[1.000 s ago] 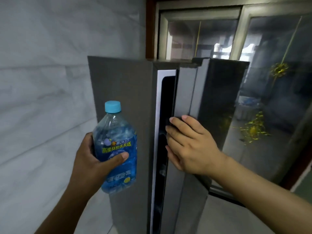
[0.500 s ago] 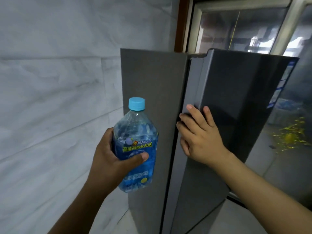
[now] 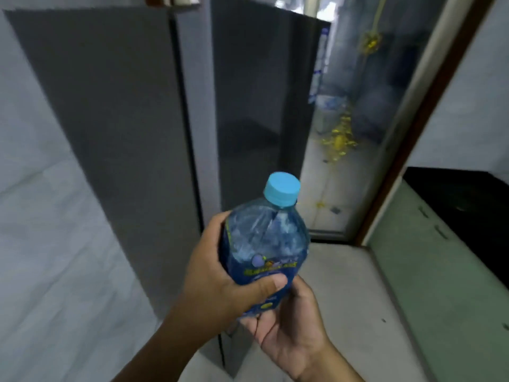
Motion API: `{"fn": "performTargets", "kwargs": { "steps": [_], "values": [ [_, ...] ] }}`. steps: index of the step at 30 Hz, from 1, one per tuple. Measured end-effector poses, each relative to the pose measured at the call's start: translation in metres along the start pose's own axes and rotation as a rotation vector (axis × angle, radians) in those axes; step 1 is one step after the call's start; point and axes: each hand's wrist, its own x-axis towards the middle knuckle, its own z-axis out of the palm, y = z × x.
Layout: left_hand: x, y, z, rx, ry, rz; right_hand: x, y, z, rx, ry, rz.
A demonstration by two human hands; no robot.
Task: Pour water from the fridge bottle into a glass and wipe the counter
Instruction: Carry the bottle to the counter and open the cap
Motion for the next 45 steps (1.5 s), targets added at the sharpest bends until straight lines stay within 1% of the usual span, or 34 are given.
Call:
{"fn": "performTargets", "kwargs": {
  "steps": [4,10,13,17,21,27,32,36,45],
  "values": [
    [-0.005,-0.016,0.05,-0.085,-0.212,-0.078,-0.031,-0.013,-0.047,0.109,0.163,-0.054],
    [-0.028,-0.032,0.136,-0.133,-0.443,-0.212,-0.096,-0.032,-0.121,0.154,0.299,-0.159],
    [-0.044,-0.035,0.187,-0.156,-0.57,-0.276,-0.137,-0.048,-0.163,0.157,0.389,-0.203],
    [-0.073,-0.036,0.276,-0.135,-0.788,-0.299,-0.212,-0.071,-0.232,0.194,0.487,-0.269],
    [-0.111,-0.024,0.37,-0.105,-0.964,-0.26,-0.291,-0.091,-0.298,0.249,0.579,-0.323],
    [-0.16,-0.002,0.503,-0.117,-1.168,-0.21,-0.392,-0.118,-0.374,0.395,0.685,-0.467],
    [-0.188,0.007,0.598,-0.112,-1.381,-0.165,-0.452,-0.133,-0.43,0.485,0.79,-0.594],
    [-0.208,0.006,0.669,-0.128,-1.501,-0.11,-0.49,-0.148,-0.468,0.559,0.89,-0.676],
    [-0.261,0.013,0.843,-0.283,-1.772,0.007,-0.576,-0.206,-0.539,0.783,1.126,-0.931]
  ]
}}
